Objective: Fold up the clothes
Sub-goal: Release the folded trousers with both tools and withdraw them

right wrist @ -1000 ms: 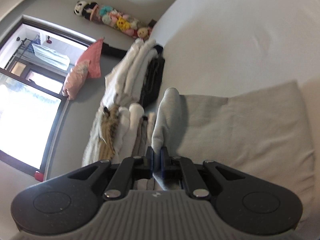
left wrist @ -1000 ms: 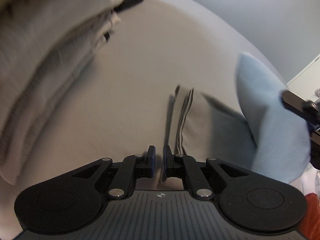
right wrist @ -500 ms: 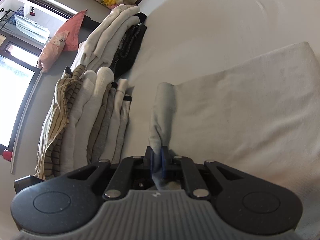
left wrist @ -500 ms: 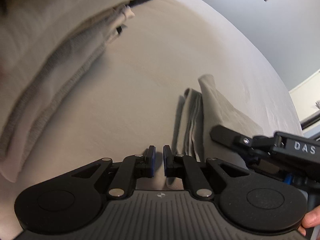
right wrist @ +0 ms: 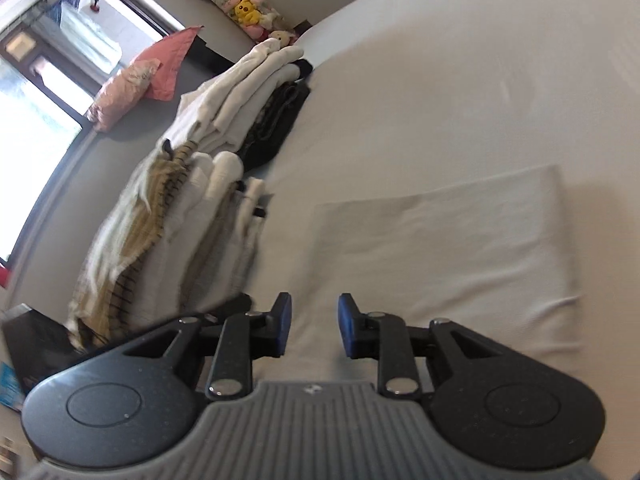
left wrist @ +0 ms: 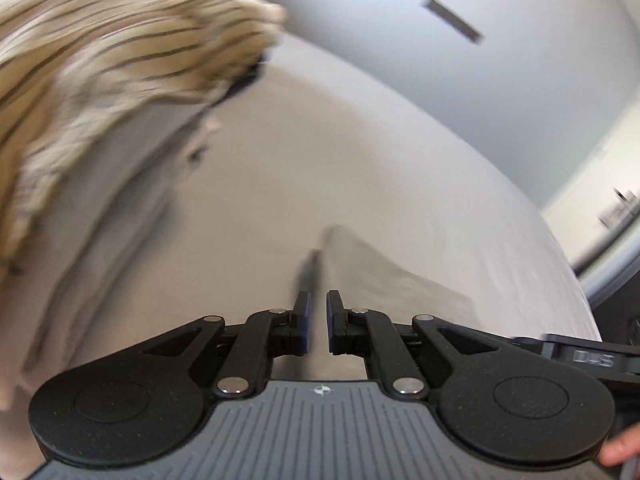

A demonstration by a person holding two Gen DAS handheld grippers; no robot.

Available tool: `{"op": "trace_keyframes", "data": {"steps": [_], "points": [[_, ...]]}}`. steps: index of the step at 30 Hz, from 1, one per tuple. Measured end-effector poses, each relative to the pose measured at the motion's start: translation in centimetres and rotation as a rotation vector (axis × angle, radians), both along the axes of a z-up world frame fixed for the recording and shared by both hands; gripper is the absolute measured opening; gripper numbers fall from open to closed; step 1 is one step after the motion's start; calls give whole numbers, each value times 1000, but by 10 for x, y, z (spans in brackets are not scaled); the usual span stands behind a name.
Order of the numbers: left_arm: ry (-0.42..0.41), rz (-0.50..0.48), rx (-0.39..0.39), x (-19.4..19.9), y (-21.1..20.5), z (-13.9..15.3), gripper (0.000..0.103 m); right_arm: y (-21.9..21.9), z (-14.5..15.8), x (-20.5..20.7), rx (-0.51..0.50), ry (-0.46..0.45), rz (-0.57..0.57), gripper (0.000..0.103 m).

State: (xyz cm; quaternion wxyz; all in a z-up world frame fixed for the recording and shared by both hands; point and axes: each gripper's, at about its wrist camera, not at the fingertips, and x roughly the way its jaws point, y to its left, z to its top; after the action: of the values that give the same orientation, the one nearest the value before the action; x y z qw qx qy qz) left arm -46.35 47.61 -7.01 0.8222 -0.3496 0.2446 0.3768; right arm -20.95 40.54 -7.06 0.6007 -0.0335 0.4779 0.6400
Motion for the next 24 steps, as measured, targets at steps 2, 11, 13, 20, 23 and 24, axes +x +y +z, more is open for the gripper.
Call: {"op": "trace_keyframes", "data": {"steps": [2, 11, 13, 20, 23, 24], "points": [[15, -56, 33, 9, -7, 4, 8, -9, 0, 0, -1, -90, -8, 22], [221, -113, 26, 36, -11, -15, 8, -61, -23, 14, -50, -362, -44, 21], [230, -112, 22, 38, -11, -18, 10, -69, -36, 20, -75, -367, -50, 19], [315, -140, 90, 49, -15, -30, 12, -76, -50, 23, -57, -376, -24, 16], [293, -143, 111, 46, -15, -25, 12, -77, -42, 26, -55, -365, -26, 16], [286, -144, 120, 45, -15, -23, 12, -79, -38, 27, -45, -362, -34, 19]]}}
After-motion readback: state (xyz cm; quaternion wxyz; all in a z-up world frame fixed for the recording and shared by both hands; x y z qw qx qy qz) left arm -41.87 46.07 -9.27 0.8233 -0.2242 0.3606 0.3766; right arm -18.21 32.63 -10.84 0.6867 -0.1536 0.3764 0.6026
